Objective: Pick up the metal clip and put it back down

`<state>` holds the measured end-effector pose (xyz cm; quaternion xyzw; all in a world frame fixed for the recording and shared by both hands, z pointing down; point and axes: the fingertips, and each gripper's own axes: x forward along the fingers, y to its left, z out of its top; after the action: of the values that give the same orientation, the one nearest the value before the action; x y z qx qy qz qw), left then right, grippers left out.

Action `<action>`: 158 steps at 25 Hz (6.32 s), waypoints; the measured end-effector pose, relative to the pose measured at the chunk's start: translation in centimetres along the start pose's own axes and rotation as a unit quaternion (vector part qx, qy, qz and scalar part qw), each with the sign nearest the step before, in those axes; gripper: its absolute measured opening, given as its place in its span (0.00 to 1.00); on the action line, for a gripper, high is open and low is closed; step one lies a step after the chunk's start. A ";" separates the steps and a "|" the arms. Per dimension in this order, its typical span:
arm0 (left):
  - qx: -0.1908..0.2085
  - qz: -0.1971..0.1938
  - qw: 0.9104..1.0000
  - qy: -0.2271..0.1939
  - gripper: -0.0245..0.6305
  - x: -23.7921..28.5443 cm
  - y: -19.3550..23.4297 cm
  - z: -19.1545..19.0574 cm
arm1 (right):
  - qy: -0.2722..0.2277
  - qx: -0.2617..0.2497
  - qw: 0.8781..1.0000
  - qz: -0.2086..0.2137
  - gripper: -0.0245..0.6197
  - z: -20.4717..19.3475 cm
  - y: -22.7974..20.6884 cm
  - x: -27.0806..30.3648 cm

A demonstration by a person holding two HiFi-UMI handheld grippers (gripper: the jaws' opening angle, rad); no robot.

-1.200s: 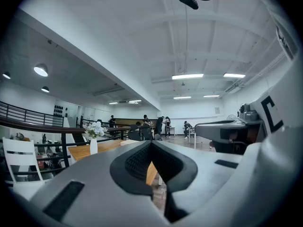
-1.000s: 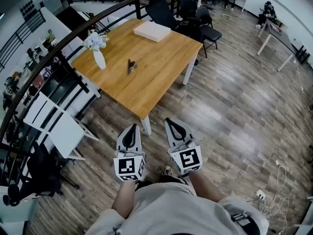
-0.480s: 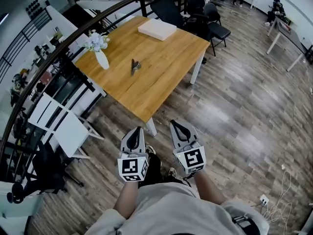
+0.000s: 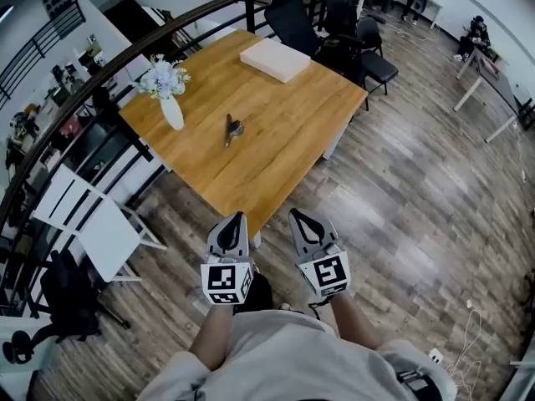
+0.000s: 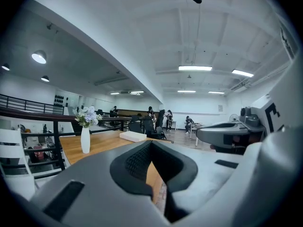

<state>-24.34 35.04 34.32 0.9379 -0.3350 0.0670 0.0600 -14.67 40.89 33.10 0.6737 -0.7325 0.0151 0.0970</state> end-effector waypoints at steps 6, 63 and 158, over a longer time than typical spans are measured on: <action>-0.004 -0.005 1.000 0.004 0.07 6.0 6.9 1.8 | 0.007 0.012 1.000 0.015 0.08 1.6 -1.2 8.6; -0.207 0.267 0.921 0.194 0.07 32.0 23.2 -17.5 | 0.173 -0.413 0.810 0.380 0.08 -20.3 -10.4 49.5; -0.064 0.232 0.969 -0.052 0.07 15.7 20.2 5.7 | -0.086 0.059 0.973 0.208 0.08 7.4 -7.4 33.0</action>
<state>-24.68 8.95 32.69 0.8309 -0.5498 0.0088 0.0854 -10.64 6.65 30.38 0.5100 -0.8599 0.0203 -0.0112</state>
